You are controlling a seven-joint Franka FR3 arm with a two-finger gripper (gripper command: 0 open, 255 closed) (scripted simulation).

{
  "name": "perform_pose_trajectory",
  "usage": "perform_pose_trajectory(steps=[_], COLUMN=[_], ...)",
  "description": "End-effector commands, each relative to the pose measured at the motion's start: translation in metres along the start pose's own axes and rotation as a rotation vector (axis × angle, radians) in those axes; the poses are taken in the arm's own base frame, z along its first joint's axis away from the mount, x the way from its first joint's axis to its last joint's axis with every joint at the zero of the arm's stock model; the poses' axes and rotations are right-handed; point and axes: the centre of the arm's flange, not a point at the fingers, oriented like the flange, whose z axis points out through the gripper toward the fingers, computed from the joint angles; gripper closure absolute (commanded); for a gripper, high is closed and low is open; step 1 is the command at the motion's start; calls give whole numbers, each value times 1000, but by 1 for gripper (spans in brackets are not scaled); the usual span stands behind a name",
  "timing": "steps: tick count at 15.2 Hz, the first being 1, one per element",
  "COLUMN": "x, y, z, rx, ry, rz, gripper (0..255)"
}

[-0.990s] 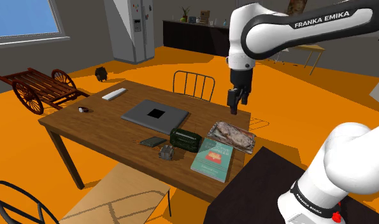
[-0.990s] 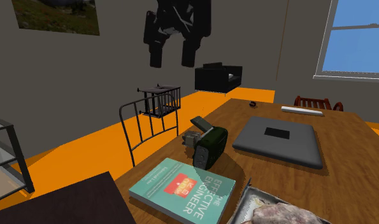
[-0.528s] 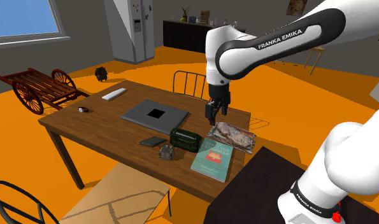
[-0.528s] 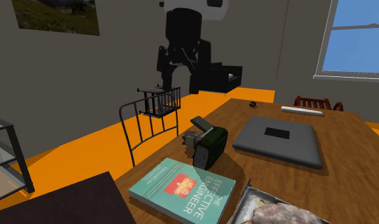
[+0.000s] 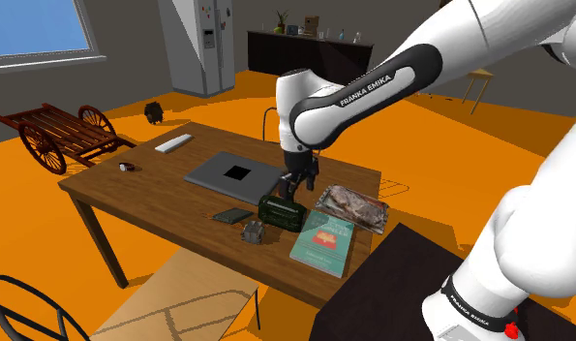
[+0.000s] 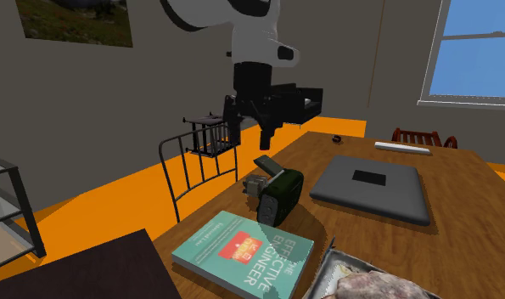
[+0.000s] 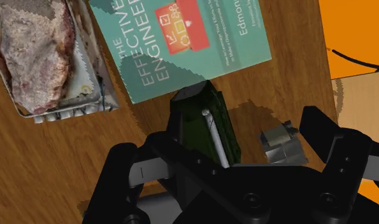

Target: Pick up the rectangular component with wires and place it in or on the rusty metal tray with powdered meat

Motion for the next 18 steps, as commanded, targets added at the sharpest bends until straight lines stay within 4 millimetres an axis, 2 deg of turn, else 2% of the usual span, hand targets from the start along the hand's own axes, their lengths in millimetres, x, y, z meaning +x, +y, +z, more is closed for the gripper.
perform_pose_trajectory(steps=[1, 14, 18], x=[19, 137, 142], y=[-14, -100, -104], z=[15, 100, 119], rx=[0, -2, -2], ry=[6, 39, 40], rz=[0, -4, -4], gripper=[0, 0, 0])
